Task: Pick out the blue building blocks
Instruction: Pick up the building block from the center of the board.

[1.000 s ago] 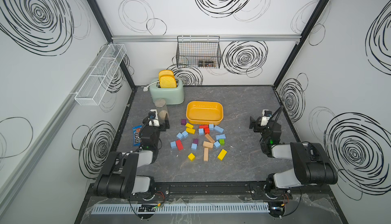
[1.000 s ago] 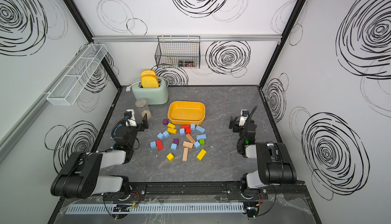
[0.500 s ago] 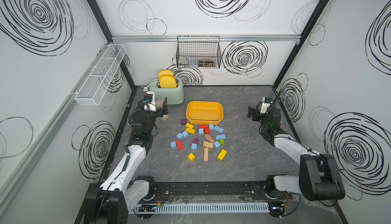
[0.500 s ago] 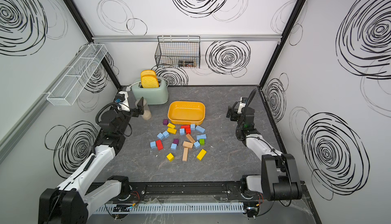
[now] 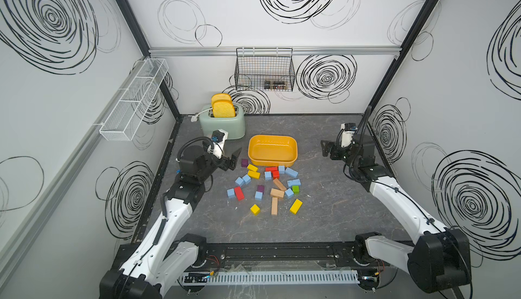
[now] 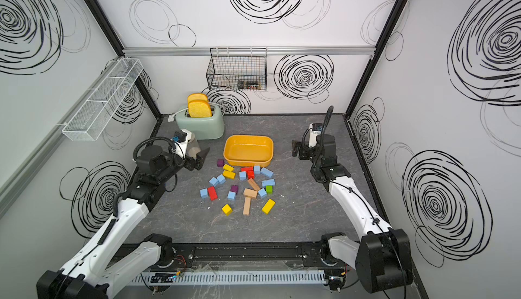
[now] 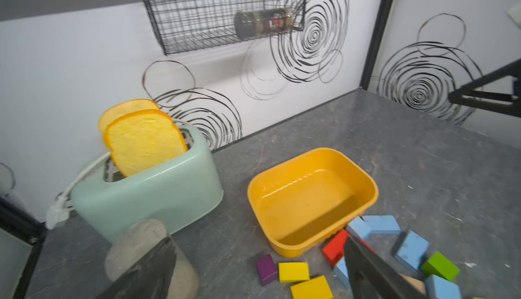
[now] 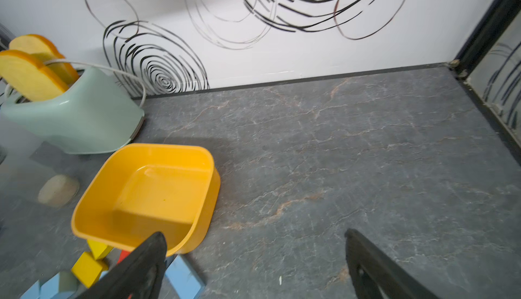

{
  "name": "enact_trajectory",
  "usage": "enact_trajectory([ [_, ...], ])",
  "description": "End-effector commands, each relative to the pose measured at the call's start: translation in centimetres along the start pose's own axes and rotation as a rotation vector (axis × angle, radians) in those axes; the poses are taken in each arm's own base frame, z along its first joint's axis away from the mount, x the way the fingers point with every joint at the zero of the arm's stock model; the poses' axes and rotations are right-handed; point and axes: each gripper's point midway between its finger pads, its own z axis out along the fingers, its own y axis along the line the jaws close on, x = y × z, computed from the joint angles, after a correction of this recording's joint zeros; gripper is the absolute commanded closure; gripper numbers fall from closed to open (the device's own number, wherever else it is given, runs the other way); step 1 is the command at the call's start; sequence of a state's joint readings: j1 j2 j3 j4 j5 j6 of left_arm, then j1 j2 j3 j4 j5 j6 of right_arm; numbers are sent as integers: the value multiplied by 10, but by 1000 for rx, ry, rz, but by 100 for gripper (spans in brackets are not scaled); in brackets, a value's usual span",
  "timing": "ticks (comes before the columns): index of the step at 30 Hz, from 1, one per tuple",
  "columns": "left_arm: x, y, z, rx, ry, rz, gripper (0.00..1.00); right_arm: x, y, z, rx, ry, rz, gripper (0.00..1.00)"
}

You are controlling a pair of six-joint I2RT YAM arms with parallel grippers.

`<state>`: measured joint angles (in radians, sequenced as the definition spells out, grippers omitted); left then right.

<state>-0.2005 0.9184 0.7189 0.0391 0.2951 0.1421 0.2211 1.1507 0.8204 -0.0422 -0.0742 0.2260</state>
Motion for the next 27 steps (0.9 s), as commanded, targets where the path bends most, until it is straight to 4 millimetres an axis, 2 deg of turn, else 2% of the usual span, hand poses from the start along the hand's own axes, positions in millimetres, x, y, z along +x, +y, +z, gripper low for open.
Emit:
enact_trajectory([
  [1,-1,-26,-9,91,31,-3,4,23,18,-10,-59,138,19,1],
  [8,37,-62,-23,163,105,-26,4,81,45,-22,-137,358,-12,6],
  [11,48,-72,-28,182,122,-34,4,110,51,-27,-141,437,-22,7],
  [17,65,-85,-32,212,139,-67,4,153,62,-27,-157,531,-5,11],
  [23,76,-96,-29,239,144,-90,4,171,67,-15,-142,587,16,12],
  [27,81,-98,-28,244,153,-93,4,184,70,-6,-123,648,27,8],
])
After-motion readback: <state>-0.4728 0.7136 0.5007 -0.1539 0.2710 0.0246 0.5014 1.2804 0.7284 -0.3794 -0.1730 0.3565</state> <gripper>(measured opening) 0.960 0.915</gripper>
